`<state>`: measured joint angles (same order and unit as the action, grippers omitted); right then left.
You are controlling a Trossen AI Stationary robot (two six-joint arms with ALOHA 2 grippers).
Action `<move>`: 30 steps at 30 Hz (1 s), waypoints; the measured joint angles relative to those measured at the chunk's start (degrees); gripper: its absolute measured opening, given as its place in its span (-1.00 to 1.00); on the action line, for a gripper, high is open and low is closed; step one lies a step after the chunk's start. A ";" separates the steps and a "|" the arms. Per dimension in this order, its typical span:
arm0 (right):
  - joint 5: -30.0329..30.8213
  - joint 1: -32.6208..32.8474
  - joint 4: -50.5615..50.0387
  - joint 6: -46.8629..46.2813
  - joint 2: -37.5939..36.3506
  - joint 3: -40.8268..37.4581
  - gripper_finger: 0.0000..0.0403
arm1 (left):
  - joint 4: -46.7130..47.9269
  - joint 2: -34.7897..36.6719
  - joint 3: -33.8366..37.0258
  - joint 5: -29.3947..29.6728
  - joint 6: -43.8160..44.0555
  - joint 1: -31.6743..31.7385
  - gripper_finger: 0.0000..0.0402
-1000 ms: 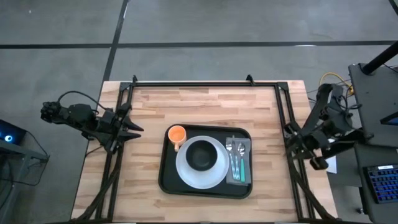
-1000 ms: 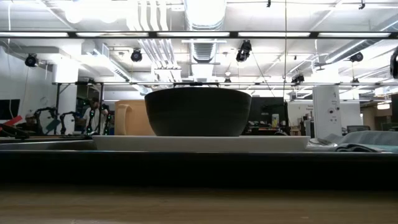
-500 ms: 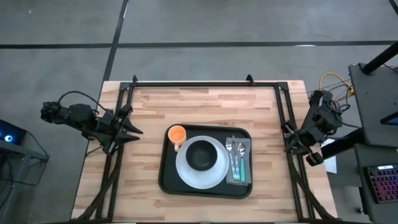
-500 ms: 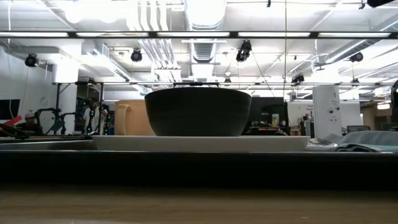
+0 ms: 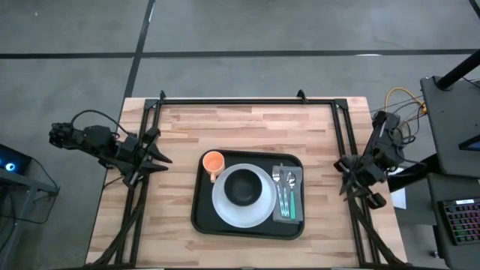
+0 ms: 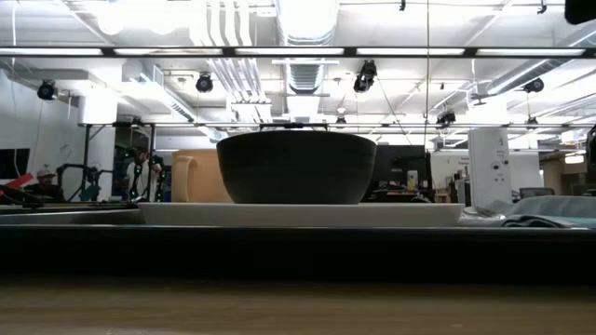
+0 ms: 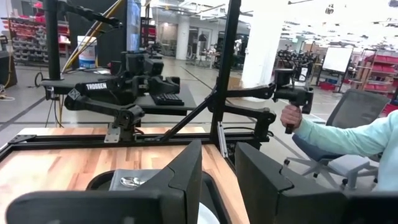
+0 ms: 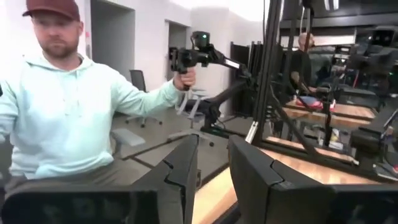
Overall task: Set up tray
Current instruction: Return to Home Position
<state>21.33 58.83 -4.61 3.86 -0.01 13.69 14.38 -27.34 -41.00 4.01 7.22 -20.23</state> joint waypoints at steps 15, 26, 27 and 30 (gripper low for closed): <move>-7.19 0.02 16.60 1.04 0.01 -11.93 -0.62 | -0.06 0.29 0.10 -7.88 -0.02 0.00 -0.61; -7.94 0.00 17.68 -3.02 0.02 -12.91 -0.57 | 0.22 11.24 1.74 -17.52 1.62 -0.02 -0.61; -7.99 0.00 17.67 -3.31 0.02 -13.06 -0.58 | 0.21 12.89 2.36 -17.88 2.06 -0.02 -0.61; -8.18 0.00 17.45 -3.44 0.15 -13.20 -0.60 | 0.50 17.34 4.52 -18.19 2.99 -0.02 -0.61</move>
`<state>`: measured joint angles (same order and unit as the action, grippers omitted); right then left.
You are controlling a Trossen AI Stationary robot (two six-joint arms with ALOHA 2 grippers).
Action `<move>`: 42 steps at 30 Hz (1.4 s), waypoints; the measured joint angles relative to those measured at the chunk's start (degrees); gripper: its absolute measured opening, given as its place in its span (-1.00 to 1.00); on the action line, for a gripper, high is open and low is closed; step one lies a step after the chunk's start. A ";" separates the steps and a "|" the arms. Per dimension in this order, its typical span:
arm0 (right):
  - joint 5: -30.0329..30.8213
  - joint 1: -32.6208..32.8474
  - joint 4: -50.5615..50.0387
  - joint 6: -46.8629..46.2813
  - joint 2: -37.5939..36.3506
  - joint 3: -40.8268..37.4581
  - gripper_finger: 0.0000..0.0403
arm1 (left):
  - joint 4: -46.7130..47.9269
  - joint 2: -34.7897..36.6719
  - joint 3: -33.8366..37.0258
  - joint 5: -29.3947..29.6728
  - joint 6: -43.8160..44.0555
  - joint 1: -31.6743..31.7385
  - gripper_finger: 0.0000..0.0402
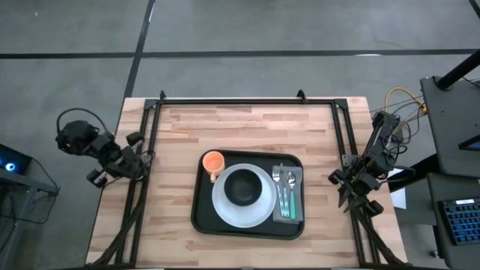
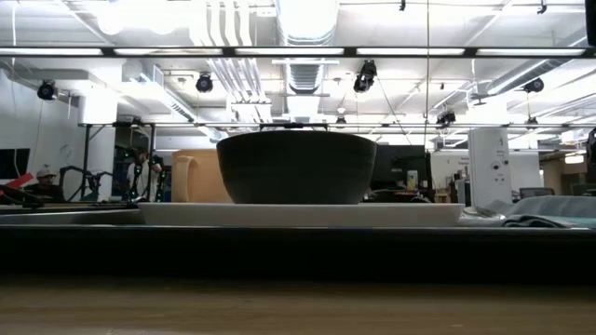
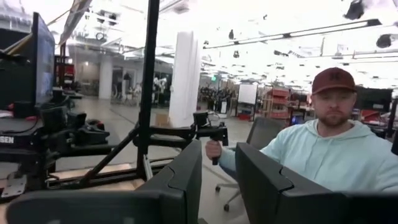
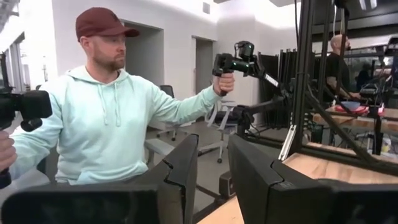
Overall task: Set up tray
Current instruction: Return to Home Position
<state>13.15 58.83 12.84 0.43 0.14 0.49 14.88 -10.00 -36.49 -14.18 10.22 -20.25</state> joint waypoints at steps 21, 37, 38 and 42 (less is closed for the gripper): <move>-0.02 0.01 -5.41 -5.05 0.10 0.02 -0.60 | -9.67 9.75 13.29 -0.50 -2.84 0.02 -0.61; 0.44 0.02 -5.75 -4.50 0.74 0.02 -0.63 | -26.82 9.79 26.66 -0.47 -3.70 0.02 -0.61; 0.44 0.02 -5.75 -4.43 0.74 0.02 -0.63 | -28.07 9.79 27.44 -0.47 -3.69 0.02 -0.61; 0.44 0.01 -5.75 -4.45 0.74 0.02 -0.66 | -31.94 9.81 30.43 -0.47 -3.69 0.02 -0.61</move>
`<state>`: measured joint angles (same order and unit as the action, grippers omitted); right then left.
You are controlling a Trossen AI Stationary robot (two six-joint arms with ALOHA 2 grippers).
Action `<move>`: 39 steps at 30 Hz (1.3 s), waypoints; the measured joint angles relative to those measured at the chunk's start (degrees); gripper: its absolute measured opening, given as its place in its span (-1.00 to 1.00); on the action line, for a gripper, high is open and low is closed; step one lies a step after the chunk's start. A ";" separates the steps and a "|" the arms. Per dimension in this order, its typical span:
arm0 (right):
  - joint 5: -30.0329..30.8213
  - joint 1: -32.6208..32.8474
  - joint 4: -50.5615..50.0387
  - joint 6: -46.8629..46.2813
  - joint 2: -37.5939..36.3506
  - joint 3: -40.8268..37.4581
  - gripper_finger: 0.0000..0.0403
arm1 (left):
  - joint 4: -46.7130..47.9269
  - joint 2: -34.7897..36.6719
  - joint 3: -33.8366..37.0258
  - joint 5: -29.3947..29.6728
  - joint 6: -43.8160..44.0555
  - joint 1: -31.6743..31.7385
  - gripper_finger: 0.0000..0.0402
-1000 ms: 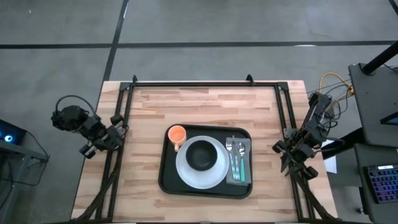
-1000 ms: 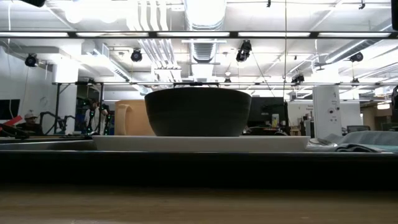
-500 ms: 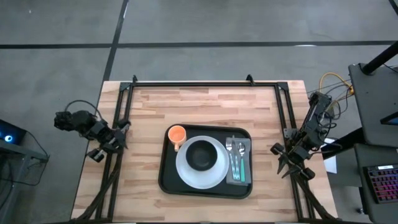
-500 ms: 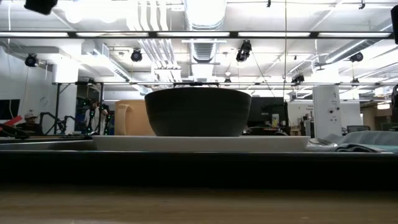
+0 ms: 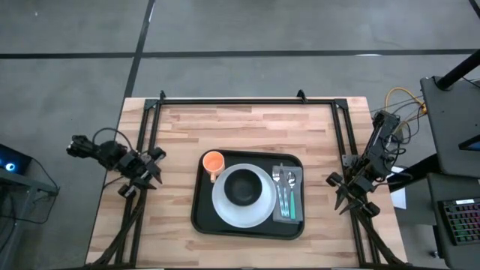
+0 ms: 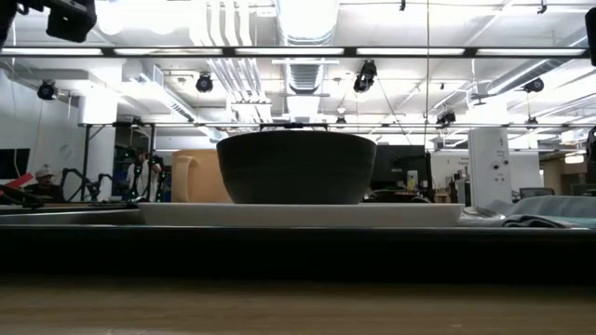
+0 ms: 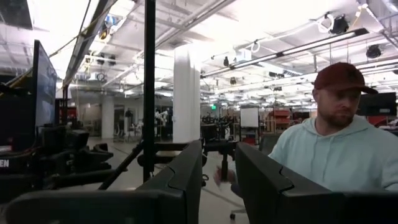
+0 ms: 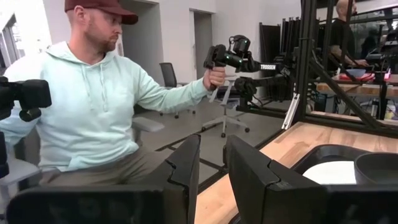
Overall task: Set up tray
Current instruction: Return to Home Position
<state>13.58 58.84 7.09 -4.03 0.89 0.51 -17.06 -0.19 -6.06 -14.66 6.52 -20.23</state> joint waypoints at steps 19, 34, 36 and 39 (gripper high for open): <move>0.00 0.01 0.02 0.13 0.00 0.02 -0.66 | -8.55 0.00 5.45 0.00 -0.61 0.00 -0.61; -0.02 0.01 0.02 0.10 0.00 0.02 -0.66 | -8.35 0.00 5.50 0.00 0.22 0.00 -0.61; -0.02 0.01 0.02 -0.05 0.00 0.02 -0.66 | -8.33 -0.20 5.50 0.00 0.22 0.00 -0.61; -0.02 0.01 0.02 0.13 0.00 0.02 -0.66 | -7.93 -1.45 5.47 0.00 0.22 0.00 -0.61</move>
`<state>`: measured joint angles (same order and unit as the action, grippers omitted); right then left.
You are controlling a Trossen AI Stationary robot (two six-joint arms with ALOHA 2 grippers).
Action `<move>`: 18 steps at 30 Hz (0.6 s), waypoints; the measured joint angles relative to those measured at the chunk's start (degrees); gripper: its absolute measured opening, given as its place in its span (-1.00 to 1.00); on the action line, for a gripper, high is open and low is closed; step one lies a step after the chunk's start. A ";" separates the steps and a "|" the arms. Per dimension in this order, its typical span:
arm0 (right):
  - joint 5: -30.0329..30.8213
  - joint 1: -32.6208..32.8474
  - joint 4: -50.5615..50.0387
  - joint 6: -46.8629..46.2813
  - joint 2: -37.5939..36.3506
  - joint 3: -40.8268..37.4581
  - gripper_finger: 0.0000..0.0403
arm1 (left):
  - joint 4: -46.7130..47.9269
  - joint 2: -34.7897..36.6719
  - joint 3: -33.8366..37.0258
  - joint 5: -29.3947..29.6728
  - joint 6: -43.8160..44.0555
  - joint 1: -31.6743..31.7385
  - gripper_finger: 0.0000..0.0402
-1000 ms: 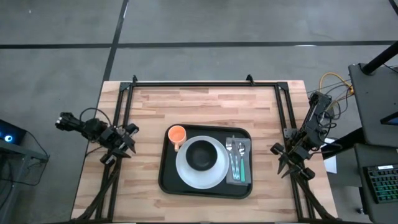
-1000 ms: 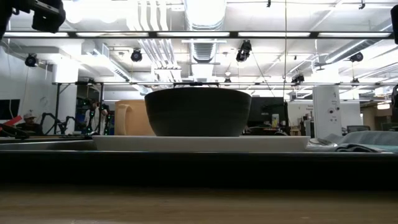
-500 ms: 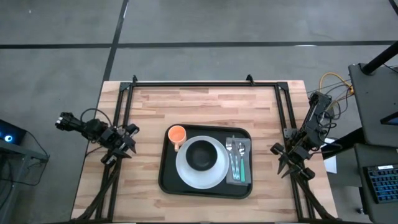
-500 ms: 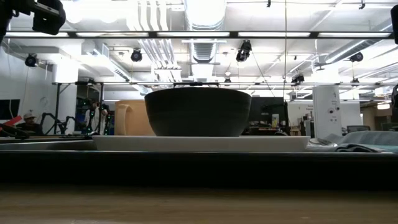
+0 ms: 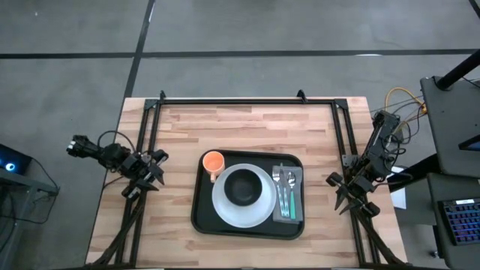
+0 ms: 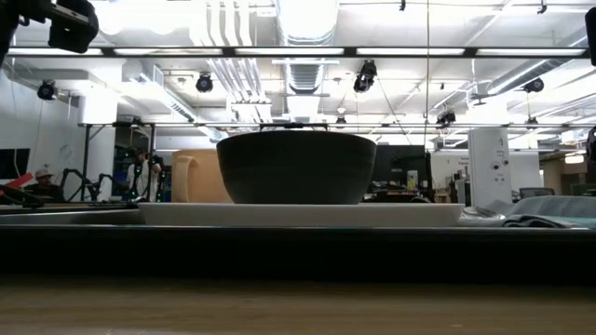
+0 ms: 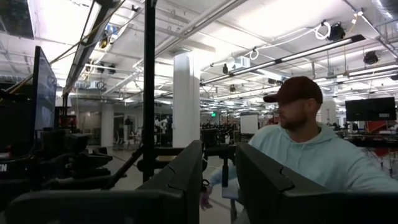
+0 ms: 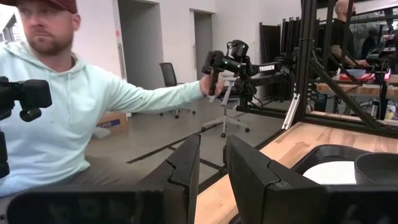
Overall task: Set up tray
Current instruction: Return to Home Position
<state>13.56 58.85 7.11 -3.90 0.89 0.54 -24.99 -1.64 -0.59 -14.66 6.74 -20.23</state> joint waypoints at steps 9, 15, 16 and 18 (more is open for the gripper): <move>-0.02 0.00 0.00 -0.02 0.02 0.02 -0.66 | 0.39 -4.29 -0.01 0.00 0.00 0.00 -0.61; -0.02 -0.02 0.00 -0.17 0.02 0.02 -0.66 | 0.42 -7.77 0.00 0.02 0.01 0.00 -0.61; -0.02 0.00 0.00 -0.17 0.02 0.02 -0.66 | 0.44 -8.40 0.01 0.02 0.00 0.00 -0.61; -0.02 0.00 0.00 -0.02 0.02 0.02 -0.66 | 0.42 -9.69 -0.01 0.02 0.01 0.00 -0.61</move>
<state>13.54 58.85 7.11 -3.92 0.91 0.56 -24.58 -11.33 -0.60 -14.63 6.75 -20.23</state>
